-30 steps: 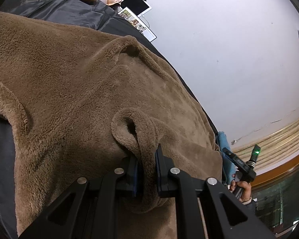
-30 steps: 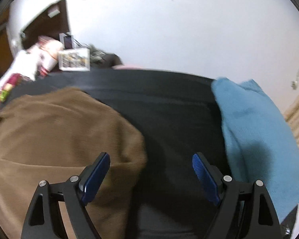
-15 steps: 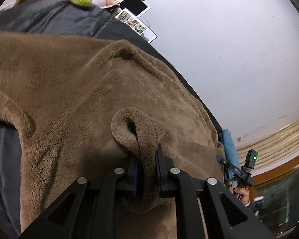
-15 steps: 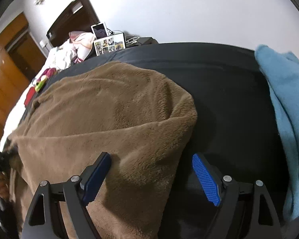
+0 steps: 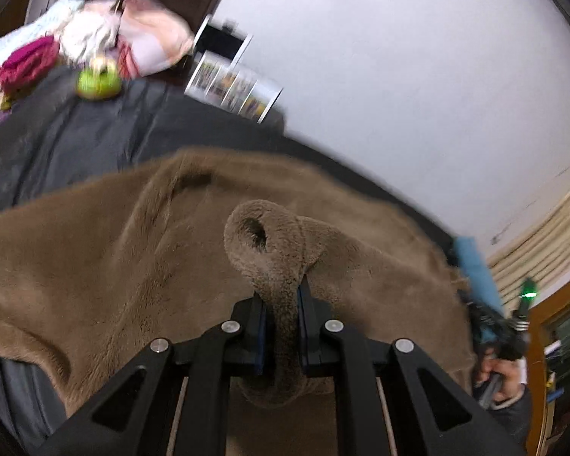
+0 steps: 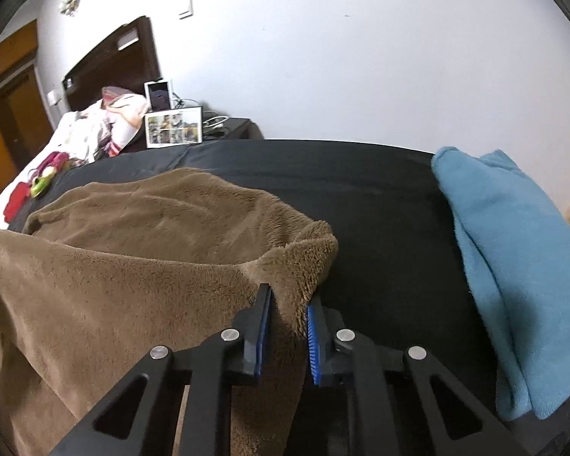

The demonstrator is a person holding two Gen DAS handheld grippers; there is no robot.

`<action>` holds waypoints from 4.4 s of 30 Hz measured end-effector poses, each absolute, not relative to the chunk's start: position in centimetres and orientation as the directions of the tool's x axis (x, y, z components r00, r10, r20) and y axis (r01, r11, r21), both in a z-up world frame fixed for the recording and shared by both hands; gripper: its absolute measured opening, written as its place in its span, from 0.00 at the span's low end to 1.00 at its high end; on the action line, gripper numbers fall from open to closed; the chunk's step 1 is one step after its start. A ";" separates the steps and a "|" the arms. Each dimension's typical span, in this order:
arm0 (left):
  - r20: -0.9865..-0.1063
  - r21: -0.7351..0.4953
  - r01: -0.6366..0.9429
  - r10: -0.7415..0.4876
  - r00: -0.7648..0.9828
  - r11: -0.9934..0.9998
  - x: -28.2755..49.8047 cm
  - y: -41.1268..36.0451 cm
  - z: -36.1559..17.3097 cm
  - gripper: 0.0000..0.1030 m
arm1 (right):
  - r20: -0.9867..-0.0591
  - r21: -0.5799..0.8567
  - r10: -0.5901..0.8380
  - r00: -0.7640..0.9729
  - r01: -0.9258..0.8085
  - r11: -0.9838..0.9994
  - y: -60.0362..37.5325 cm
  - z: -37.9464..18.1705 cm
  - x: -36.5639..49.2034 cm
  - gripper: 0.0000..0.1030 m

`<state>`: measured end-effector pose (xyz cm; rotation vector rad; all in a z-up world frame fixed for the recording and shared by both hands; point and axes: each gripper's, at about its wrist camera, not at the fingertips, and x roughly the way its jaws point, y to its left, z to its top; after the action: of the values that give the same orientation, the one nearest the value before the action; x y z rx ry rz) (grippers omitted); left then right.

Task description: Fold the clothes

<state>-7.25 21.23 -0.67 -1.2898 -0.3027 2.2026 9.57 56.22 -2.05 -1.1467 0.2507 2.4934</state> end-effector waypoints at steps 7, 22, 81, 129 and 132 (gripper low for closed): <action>-0.806 -0.379 -0.329 0.483 -0.343 -0.865 -8.5 21.5 -4.2 0.30 | -0.781 -0.010 0.269 -0.563 -0.419 -0.908 56.4 -3.2 8.9 0.22; -0.741 -0.307 -0.400 0.481 -0.469 -0.864 -4.3 21.9 0.6 0.71 | -0.697 0.066 0.128 -0.706 -0.241 -0.968 50.0 1.8 13.0 0.75; -0.812 -0.184 -0.624 0.475 -0.339 -0.759 0.8 29.5 -2.7 0.77 | -0.792 -0.012 0.148 -0.592 -0.228 -0.974 45.9 -5.3 10.7 0.86; -0.678 -0.402 -0.074 0.351 -0.646 -0.913 11.4 -1.0 -0.1 0.78 | -0.790 -0.004 0.142 -0.597 -0.227 -0.974 46.0 -5.3 10.8 0.87; -0.677 -0.388 0.021 0.270 -0.684 -0.921 11.9 -4.1 -0.2 0.78 | -0.790 -0.003 0.142 -0.597 -0.227 -0.974 46.0 -5.3 10.8 0.88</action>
<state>11.93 -4.06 -0.25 -1.1773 -0.5590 2.7054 10.82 45.98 -5.29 -1.2887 0.1443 2.6327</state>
